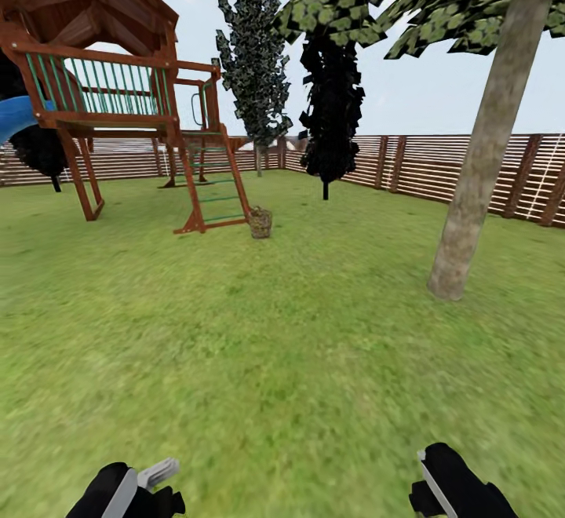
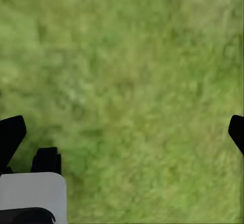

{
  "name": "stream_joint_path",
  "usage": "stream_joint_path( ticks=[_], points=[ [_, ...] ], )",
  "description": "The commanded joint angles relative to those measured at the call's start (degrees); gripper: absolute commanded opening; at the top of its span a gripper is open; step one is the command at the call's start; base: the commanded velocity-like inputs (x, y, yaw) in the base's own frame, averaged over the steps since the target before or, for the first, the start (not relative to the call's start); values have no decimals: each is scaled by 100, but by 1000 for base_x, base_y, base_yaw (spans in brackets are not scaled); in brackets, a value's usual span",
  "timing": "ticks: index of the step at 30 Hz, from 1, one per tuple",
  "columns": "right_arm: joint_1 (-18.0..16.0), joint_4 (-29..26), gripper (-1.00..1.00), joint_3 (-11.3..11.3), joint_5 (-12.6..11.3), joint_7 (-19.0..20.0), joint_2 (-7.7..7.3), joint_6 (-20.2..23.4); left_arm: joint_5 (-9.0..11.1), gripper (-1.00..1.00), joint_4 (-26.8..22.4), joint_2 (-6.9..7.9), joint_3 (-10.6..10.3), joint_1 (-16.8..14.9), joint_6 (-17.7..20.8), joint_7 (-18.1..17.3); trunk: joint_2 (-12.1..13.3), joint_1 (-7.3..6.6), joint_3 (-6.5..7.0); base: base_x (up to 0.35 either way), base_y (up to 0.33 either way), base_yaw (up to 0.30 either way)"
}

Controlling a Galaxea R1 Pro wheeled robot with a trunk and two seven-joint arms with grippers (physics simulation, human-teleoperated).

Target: Take the three Easter eggs out of the wicker basket on the lawn in the garden, then place them on the lawn next to a single tree (choose any tree) so that all three eggs are next to the same tree and none are left in the basket.

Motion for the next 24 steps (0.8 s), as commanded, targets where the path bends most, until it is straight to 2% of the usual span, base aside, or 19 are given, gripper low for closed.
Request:
stream_joint_path(
  ticks=[1, 6, 24],
  points=[
    [-2, -9, 100, 32, 16, -1, -10, 31, 60, 100, -6, -2, 6, -4, 23, 51, -3, 4, -7, 350, 0, 240],
    [-2, -9, 100, 32, 11, 1, -24, 36, 60, 100, -6, -2, 6, -4, 19, 51, -3, 4, -7, 350, 0, 91],
    [-2, -16, 100, 41, 3, 5, -23, 29, 61, 100, -7, -2, 9, -4, 16, 51, -3, 4, -7, 350, 0, 2]
  ],
)
